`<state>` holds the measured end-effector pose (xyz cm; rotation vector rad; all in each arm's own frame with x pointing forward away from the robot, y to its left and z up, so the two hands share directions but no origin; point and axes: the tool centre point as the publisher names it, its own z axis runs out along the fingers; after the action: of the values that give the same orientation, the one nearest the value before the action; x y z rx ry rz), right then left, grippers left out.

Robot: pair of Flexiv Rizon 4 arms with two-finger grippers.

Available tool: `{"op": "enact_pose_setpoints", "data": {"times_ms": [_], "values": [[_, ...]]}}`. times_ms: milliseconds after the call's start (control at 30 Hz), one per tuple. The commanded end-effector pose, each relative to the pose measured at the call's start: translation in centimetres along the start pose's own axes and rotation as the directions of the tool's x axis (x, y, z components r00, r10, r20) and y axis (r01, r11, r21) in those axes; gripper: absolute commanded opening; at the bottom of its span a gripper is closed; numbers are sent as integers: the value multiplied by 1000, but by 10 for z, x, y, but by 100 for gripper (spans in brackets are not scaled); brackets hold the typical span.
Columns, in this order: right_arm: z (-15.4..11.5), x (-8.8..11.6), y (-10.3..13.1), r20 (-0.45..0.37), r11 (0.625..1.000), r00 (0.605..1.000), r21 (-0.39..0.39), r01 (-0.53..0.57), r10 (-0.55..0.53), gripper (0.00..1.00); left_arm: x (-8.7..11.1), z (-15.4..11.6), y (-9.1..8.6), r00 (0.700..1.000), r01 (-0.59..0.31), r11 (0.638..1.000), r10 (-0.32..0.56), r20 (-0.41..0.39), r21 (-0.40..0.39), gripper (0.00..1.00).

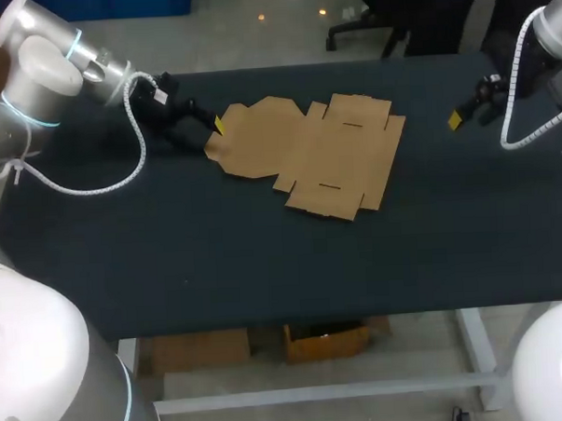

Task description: Assemble the packaging by folding the flat box into shape, placing the metal phone stand inside, and closing the box properly

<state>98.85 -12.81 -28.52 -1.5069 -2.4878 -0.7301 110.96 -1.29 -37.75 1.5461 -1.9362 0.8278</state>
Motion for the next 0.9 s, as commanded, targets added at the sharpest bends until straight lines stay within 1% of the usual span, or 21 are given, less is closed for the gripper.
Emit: {"op": "enact_pose_setpoints", "data": {"times_ms": [33, 100, 233, 400, 533, 567, 633, 800, 833, 900], "values": [[0, -2, 0, -7, 1000, 1000, 3, 0, 0, 100, 0, 4, -5, 1000, -4, 999, 4, -15, -32, 100], [0, -3, 0, -8, 1000, 1000, 3, -2, 2, 100, 2, 5, -4, 1000, -7, 999, 6, -22, -38, 100], [1, -4, -1, -9, 1000, 1000, 2, -3, 3, 100, 5, 8, -2, 1000, -11, 999, 10, -26, -53, 96], [2, -4, -2, -13, 1000, 1000, 1, -4, 4, 100, 8, 15, -1, 1000, -11, 997, 9, -28, -79, 94], [2, -5, -4, -13, 1000, 1000, 0, -7, 7, 100, 9, 18, 0, 999, -10, 996, 7, -33, -92, 91], [2, -5, -4, -13, 1000, 1000, 0, -8, 8, 100, 10, 19, 0, 999, -10, 996, 7, -33, -94, 89], [2, -6, -5, -13, 1000, 1000, -1, -9, 9, 100, 10, 20, 1, 999, -11, 995, 8, -35, -98, 82], [2, -6, -5, -13, 1000, 1000, -1, -12, 12, 100, 11, 20, 1, 999, -10, 995, 7, -35, -102, 55], [2, -7, -5, -13, 1000, 1000, -1, -12, 12, 100, 11, 20, 1, 999, -9, 995, 6, -34, -103, 52], [3, -7, -5, -14, 1000, 1000, 0, -13, 13, 100, 11, 20, 2, 999, -7, 995, 3, -33, -104, 49]]}}
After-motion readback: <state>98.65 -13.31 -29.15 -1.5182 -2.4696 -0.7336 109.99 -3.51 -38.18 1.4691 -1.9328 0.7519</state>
